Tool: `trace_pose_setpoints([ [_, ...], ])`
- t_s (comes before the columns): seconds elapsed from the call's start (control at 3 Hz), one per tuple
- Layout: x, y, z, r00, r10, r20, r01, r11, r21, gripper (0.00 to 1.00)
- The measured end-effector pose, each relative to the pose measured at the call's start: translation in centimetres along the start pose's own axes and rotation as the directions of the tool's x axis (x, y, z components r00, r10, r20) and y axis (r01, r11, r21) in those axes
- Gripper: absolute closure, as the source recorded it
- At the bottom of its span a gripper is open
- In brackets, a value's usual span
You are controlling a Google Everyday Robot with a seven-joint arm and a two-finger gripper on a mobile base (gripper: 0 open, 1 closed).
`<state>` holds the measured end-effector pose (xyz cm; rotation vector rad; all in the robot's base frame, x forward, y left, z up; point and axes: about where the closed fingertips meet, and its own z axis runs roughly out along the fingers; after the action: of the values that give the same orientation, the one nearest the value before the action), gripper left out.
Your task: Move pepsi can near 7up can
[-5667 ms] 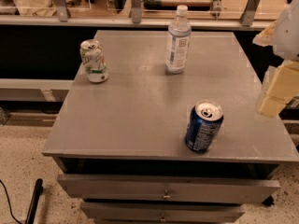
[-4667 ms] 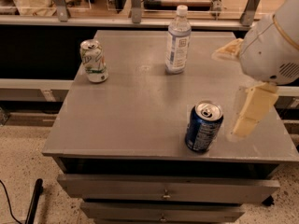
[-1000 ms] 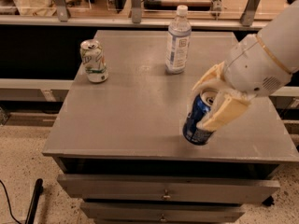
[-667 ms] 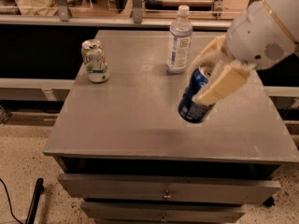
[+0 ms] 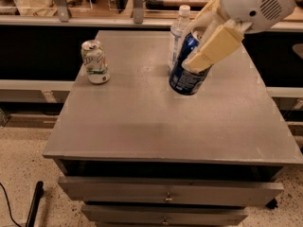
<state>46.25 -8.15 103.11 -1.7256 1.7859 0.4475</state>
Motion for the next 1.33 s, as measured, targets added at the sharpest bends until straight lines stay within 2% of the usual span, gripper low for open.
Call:
trace_pose_setpoints([
  [0.33,-0.4,-1.6,2.2,0.999,0.031,0.011,-0.031,0.9995,0.002,1.0],
  [1.0,-0.2,-6.6,8.5,0.989,0.113,0.095,-0.116,0.9931,0.019,1.0],
  [1.33,-0.1,-8.0,11.0,0.984,0.136,0.119,-0.139,0.9902,0.018,1.0],
])
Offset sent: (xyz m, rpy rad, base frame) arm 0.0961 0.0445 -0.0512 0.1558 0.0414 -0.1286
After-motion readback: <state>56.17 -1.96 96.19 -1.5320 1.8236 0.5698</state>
